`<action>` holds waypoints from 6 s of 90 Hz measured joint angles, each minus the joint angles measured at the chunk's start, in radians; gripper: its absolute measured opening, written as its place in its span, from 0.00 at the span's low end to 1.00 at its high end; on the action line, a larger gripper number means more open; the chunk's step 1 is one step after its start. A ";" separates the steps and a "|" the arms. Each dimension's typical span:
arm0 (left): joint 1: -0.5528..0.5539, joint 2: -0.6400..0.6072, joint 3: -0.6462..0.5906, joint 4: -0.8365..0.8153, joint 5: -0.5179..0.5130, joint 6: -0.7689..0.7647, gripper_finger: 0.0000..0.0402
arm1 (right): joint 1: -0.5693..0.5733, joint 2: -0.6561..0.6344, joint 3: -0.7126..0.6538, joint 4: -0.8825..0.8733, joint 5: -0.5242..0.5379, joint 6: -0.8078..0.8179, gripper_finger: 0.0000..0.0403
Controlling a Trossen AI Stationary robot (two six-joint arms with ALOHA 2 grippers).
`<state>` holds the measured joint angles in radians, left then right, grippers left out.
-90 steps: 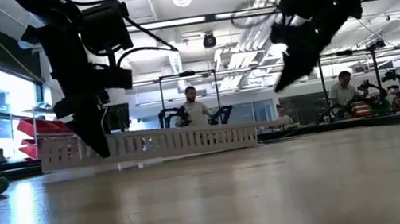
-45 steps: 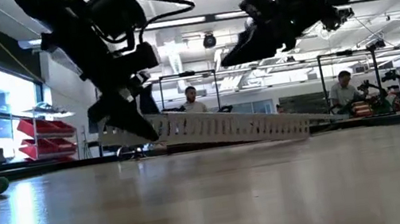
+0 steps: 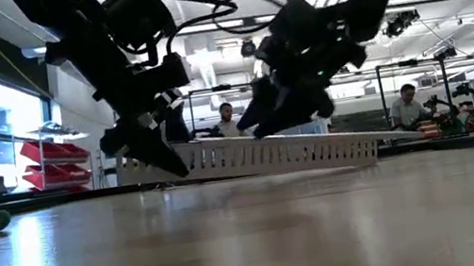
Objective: Ziptie cables
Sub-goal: Close the white cable duct
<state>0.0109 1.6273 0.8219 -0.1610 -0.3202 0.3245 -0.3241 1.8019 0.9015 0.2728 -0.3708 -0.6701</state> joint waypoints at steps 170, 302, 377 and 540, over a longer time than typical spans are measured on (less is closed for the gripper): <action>-0.205 -0.082 -0.058 -0.433 -0.480 -1.265 0.77 | -0.039 -0.003 0.196 -0.319 0.039 0.289 0.82; -0.226 -0.456 -0.452 -0.058 -0.664 -1.168 0.74 | -0.409 -0.355 0.049 -1.473 0.724 0.872 0.61; -0.203 -0.177 -0.465 0.013 -0.512 -1.237 0.74 | -0.349 -0.238 -0.045 -1.339 0.489 0.840 0.03; -0.055 -0.383 -0.286 -0.376 -0.283 -0.729 0.74 | -0.295 -0.238 -0.048 -1.284 0.437 0.789 0.03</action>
<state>-0.0444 1.2439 0.5355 -0.5369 -0.6033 -0.4048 -0.6189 1.5635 0.8537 -1.0116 0.0666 0.1186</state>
